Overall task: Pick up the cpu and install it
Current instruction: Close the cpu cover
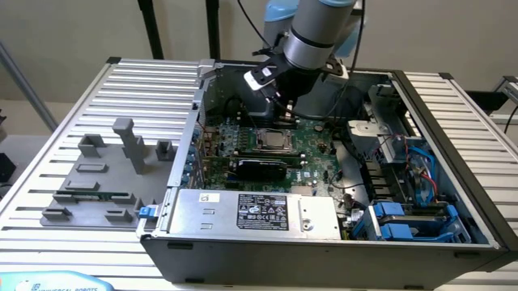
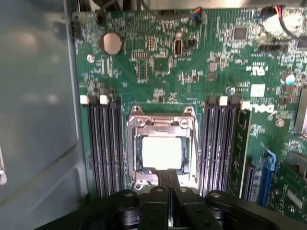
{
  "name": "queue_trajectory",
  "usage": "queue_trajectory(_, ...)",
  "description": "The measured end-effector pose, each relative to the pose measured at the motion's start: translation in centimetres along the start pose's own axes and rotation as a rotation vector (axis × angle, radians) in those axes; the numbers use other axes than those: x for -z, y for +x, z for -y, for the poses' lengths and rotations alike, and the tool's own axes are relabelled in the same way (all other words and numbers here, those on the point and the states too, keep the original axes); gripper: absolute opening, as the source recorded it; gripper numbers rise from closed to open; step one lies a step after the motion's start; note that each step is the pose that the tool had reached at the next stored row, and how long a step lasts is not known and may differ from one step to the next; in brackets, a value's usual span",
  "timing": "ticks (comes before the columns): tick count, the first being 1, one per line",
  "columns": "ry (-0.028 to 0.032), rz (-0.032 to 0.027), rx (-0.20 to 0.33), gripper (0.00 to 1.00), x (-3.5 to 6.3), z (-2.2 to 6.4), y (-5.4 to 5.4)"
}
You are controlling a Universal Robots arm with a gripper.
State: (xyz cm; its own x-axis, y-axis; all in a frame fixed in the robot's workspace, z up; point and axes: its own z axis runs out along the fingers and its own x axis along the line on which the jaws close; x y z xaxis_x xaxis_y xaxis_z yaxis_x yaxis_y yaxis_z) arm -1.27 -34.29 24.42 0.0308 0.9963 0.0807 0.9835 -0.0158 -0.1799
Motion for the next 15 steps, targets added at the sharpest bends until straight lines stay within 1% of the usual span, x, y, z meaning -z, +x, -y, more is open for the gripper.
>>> queue_trajectory(5, 0.0094, -0.0002, 0.0, 0.11, -0.6, 1.73, -0.1)
queue_trajectory(7, 0.012, -0.0001, -0.001, 0.11, -0.87, 2.15, -0.1)
queue_trajectory(15, 0.0223, 0.0, -0.002, 0.11, -1.98, 2.01, -0.2)
